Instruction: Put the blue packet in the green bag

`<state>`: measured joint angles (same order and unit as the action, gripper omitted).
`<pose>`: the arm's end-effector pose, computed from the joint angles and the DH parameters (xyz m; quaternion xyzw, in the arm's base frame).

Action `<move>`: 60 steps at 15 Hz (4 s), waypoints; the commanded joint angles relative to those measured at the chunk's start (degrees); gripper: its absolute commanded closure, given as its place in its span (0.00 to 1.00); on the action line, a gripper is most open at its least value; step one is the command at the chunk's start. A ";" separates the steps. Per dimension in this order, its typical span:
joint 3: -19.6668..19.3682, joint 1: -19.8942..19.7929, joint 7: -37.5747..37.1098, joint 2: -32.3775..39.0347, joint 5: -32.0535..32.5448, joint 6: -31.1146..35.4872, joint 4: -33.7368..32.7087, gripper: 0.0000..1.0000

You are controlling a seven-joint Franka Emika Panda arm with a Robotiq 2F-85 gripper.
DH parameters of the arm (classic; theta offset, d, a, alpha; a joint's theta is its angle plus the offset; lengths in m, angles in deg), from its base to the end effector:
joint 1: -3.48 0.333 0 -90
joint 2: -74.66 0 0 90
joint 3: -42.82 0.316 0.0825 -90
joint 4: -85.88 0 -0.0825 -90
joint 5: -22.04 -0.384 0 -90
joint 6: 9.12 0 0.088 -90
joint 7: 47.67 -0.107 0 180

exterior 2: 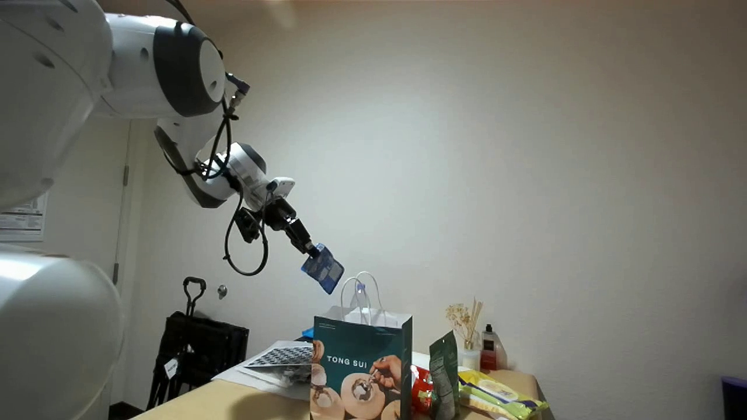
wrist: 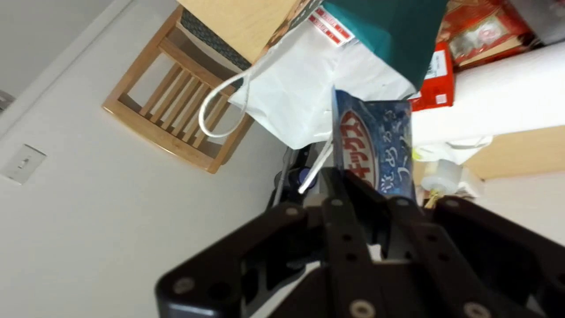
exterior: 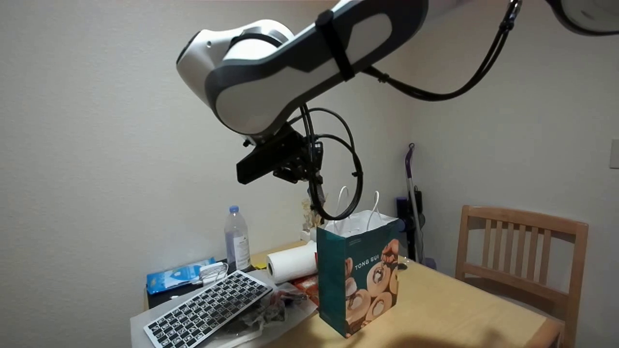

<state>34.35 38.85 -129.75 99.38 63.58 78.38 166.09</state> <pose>0.6129 0.2479 0.4718 0.8274 -0.3879 0.2305 0.3344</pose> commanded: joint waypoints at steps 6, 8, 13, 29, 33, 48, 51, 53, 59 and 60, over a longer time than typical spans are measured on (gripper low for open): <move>9.59 -10.06 -17.45 -5.90 -2.21 -10.79 5.53 0.99; 11.02 -12.07 -18.92 -5.72 -4.57 -10.62 6.24 0.99; 12.28 -15.17 -19.71 -4.87 -9.27 -9.45 7.63 0.68; 13.68 -14.57 -17.73 -1.77 -8.05 -11.04 5.77 0.00; 17.17 -14.00 -13.92 0.21 -13.83 -5.84 9.31 0.00; 18.34 -12.43 -10.32 7.10 -19.96 2.10 14.26 0.00; 18.81 -13.80 -5.44 9.06 -23.17 13.48 18.98 0.00; 18.65 -14.63 -1.81 10.51 -25.95 18.21 22.08 0.00; 15.94 -13.08 1.22 13.31 -27.66 19.75 23.91 0.00; 15.90 -13.15 1.36 13.30 -27.71 19.81 24.02 0.00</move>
<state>51.75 24.30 -129.03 112.70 36.80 98.15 190.31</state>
